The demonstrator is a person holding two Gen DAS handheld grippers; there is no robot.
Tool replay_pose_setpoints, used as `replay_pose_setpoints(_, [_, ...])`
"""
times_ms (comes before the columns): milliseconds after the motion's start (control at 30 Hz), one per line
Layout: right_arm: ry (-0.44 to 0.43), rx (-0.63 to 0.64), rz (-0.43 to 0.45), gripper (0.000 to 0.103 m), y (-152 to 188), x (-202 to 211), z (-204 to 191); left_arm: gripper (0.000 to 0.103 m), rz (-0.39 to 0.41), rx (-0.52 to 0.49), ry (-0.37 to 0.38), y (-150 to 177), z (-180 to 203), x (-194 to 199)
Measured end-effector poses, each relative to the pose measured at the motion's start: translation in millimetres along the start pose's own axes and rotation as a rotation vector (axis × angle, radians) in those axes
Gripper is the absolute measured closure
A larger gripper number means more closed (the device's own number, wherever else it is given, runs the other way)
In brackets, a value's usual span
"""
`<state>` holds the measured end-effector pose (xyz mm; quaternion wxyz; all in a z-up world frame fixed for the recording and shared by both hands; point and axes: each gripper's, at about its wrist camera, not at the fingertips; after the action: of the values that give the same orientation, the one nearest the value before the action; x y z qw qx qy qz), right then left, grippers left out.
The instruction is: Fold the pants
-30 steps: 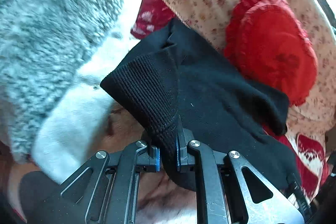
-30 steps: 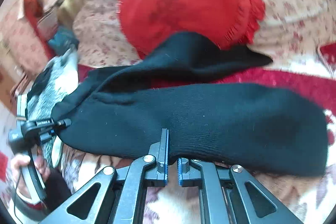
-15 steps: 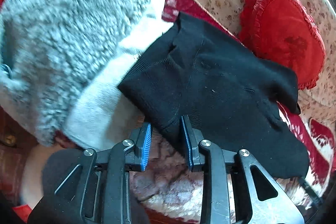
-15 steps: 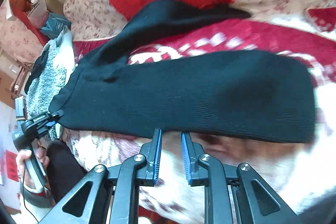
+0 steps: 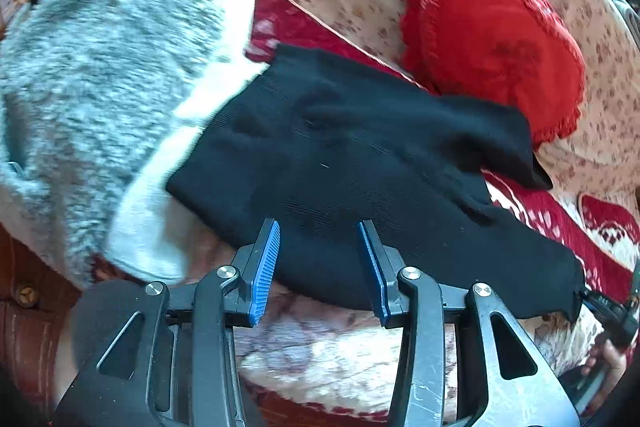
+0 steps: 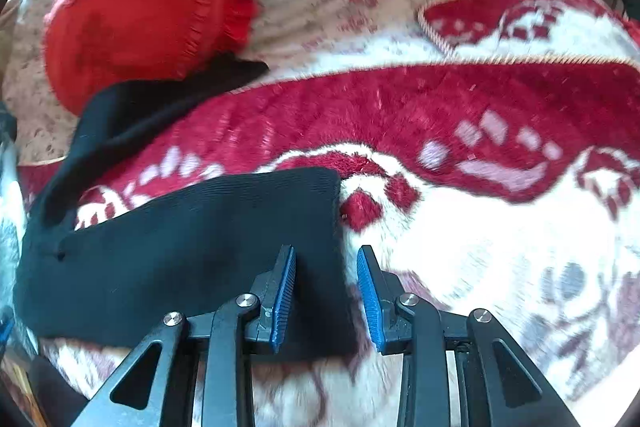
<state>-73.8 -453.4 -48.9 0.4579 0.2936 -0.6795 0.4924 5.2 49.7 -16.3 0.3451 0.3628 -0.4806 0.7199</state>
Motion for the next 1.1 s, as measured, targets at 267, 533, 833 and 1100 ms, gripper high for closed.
replay_pose_setpoints(267, [0.057,0.164,0.118,0.093,-1,19,-22,0.063,-0.033,-0.024,-0.016,1,25,-37])
replay_pose_setpoints(533, [0.097,0.133,0.073,0.088,-5,7,-19,0.060,-0.061,-0.056,-0.042,-2,30,-54])
replay_pose_setpoints(833, [-0.172,0.223,0.154,0.073,-27,26,-88,0.060,-0.024,-0.065,-0.058,-24,37,-53])
replay_pose_setpoints(1100, [-0.296,0.416,0.179,0.073,-70,14,-186,0.060,-0.024,-0.076,-0.040,-45,56,-65])
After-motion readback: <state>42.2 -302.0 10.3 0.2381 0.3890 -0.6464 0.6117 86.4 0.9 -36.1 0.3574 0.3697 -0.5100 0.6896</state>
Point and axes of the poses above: each gripper's, at about its wrist camera, not at the fingertips, and x roughly against the way its jaws point, z to its right, y to its underside, and after that the axes turned 10 degrees about x, right-handed
